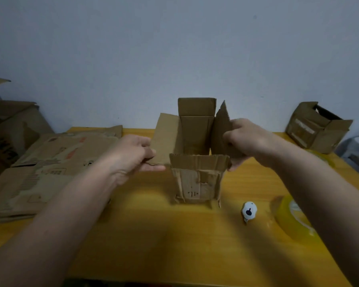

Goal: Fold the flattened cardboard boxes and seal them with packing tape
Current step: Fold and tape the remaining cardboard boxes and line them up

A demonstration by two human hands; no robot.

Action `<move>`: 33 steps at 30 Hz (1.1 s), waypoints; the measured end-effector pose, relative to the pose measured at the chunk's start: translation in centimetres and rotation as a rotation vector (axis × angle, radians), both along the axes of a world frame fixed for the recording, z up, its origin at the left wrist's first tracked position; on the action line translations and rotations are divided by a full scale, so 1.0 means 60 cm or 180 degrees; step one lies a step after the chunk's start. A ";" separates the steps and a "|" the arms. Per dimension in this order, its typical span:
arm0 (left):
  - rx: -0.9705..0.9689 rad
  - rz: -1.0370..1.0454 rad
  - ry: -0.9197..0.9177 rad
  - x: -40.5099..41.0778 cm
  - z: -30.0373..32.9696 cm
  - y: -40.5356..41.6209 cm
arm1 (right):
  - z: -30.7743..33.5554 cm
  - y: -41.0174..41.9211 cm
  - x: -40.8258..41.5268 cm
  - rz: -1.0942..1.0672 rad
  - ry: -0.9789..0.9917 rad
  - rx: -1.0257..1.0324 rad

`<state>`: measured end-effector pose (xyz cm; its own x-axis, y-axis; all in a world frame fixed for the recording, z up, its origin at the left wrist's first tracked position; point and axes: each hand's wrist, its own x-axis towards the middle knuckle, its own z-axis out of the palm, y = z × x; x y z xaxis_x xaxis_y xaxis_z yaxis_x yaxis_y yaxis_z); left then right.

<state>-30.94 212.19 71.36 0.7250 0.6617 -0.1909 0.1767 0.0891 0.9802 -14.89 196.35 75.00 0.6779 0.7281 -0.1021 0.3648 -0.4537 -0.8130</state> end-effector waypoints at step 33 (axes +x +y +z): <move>0.2158 0.0477 0.0996 0.090 -0.083 -0.011 | -0.099 0.015 0.051 0.0371 0.0741 0.0140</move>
<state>-25.52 211.52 66.38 0.5971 0.7945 0.1106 0.4887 -0.4697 0.7353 -11.85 197.23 69.09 0.5512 0.8070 -0.2121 0.2133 -0.3821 -0.8992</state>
